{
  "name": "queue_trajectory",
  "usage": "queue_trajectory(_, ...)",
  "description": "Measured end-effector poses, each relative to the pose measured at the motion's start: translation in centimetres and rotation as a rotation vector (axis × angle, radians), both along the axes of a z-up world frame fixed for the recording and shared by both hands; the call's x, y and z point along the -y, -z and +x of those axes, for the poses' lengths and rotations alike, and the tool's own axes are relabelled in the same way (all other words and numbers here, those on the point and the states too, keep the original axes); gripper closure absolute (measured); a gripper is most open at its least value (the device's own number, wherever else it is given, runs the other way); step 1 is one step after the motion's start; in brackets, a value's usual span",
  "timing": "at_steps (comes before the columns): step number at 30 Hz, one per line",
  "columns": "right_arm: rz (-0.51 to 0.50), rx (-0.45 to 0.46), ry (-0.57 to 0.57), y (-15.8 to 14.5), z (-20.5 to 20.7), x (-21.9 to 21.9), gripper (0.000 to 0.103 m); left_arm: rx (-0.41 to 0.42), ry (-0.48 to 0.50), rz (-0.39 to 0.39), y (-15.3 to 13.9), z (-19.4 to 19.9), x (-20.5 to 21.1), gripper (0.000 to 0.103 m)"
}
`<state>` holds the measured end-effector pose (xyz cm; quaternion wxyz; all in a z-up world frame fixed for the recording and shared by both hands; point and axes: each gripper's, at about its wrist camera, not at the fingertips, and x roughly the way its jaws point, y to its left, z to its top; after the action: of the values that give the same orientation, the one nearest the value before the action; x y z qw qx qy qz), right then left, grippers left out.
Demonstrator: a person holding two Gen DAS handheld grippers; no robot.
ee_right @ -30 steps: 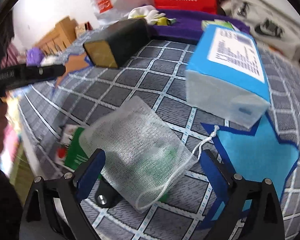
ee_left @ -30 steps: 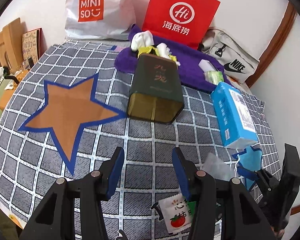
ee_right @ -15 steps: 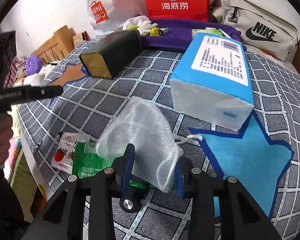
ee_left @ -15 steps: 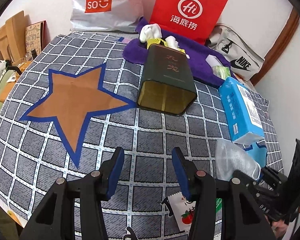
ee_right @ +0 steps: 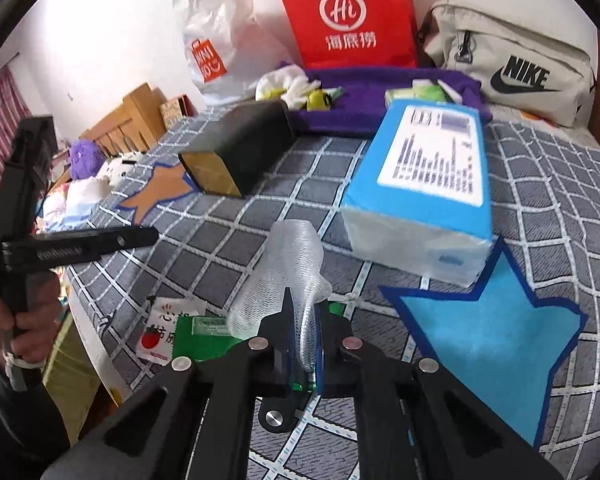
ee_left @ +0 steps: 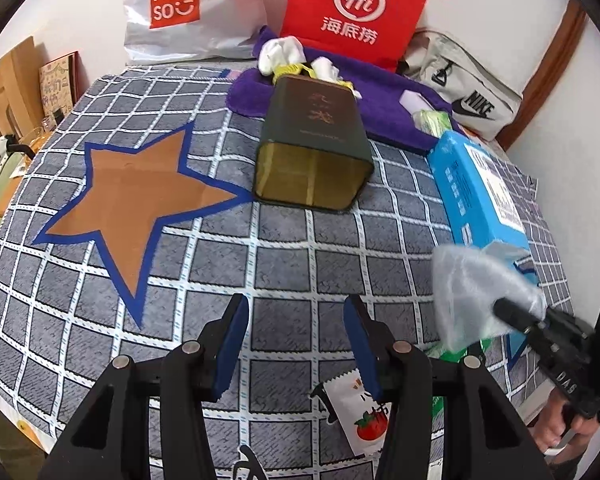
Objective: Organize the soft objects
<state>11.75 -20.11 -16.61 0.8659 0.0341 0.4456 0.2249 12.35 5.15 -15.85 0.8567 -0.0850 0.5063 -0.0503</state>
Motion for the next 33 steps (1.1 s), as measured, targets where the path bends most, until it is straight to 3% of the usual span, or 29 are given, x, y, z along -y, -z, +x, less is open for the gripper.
queue_trajectory(11,0.009,0.03,0.084,-1.3,-1.3,4.4,0.096,-0.044,0.099,0.019,1.3,-2.4,1.5,0.056)
queue_trajectory(16,-0.023,0.032,0.091,-1.2,-2.0,5.7,0.096,-0.036,0.177,0.036,1.5,-4.5,2.4,0.038)
queue_trajectory(25,-0.026,0.013,0.11,-0.8,-2.5,7.1,0.096,-0.029,0.279,0.121,2.9,-6.7,4.7,0.028)
queue_trajectory(30,-0.028,0.004,0.101,-0.5,-2.7,7.0,0.096,0.017,0.273,0.224,3.5,-6.0,5.9,0.027)
queue_trajectory(33,-0.029,-0.005,0.096,-0.2,-2.5,6.9,0.096,0.035,0.252,0.22,3.5,-4.8,5.9,0.026)
